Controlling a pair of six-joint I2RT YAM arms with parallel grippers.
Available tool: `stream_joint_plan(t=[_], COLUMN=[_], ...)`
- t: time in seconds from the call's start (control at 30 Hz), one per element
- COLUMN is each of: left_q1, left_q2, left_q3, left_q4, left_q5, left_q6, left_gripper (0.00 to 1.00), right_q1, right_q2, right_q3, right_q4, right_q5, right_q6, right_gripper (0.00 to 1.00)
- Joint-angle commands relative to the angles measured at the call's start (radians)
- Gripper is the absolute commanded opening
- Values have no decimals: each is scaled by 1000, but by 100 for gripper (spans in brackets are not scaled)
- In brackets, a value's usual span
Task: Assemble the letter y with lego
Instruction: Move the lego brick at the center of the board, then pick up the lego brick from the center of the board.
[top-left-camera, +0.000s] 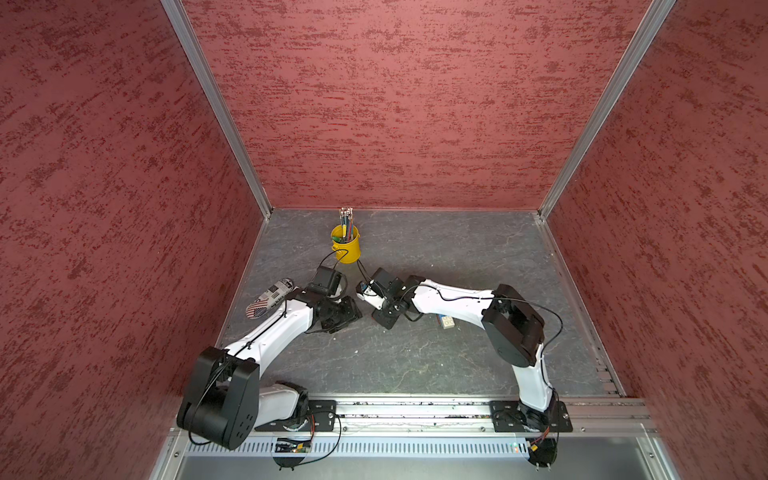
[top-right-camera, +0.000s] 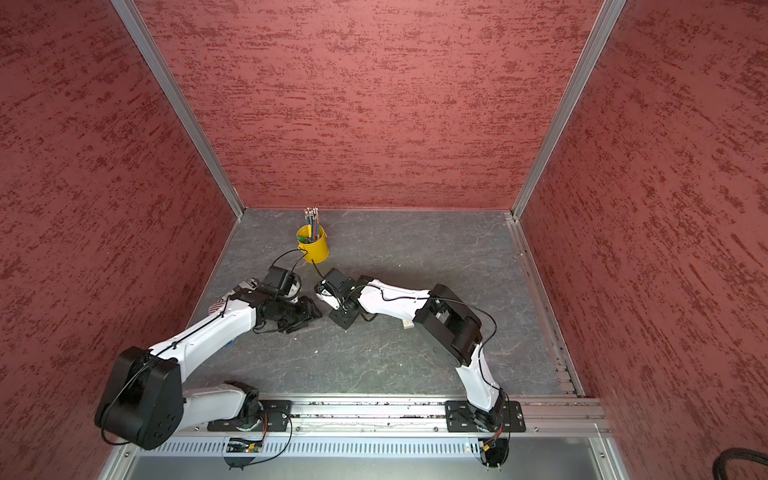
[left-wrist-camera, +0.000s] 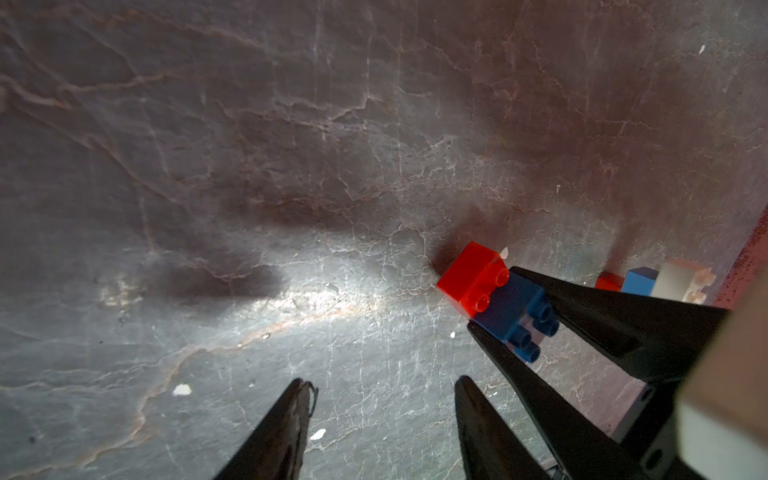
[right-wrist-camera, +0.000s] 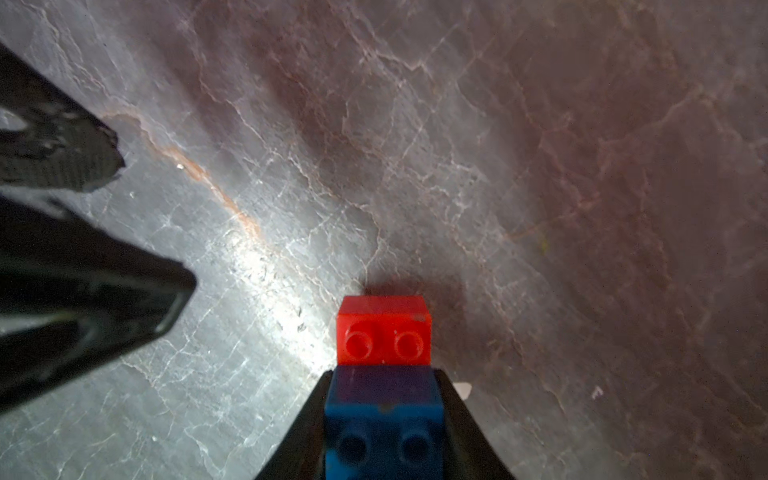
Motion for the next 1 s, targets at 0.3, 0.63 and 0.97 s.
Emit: stream_joint_plan(t=[0.3, 0.63, 0.97], left_q1=[7, 7, 14], left_q2=[8, 2, 41], left_q3=[-14, -23, -62], left_q4=[11, 75, 266], left_q5=[-8, 51, 212], left_q6=[-2, -3, -33], left_gripper=[58, 60, 62], right_q1=[10, 6, -88], right_q2=[14, -116, -383], right_q3=[-1, -18, -245], right_q4=[-13, 18, 171], right_q5=[36, 43, 99], right_q6=[-21, 52, 276], right_gripper=[43, 55, 63])
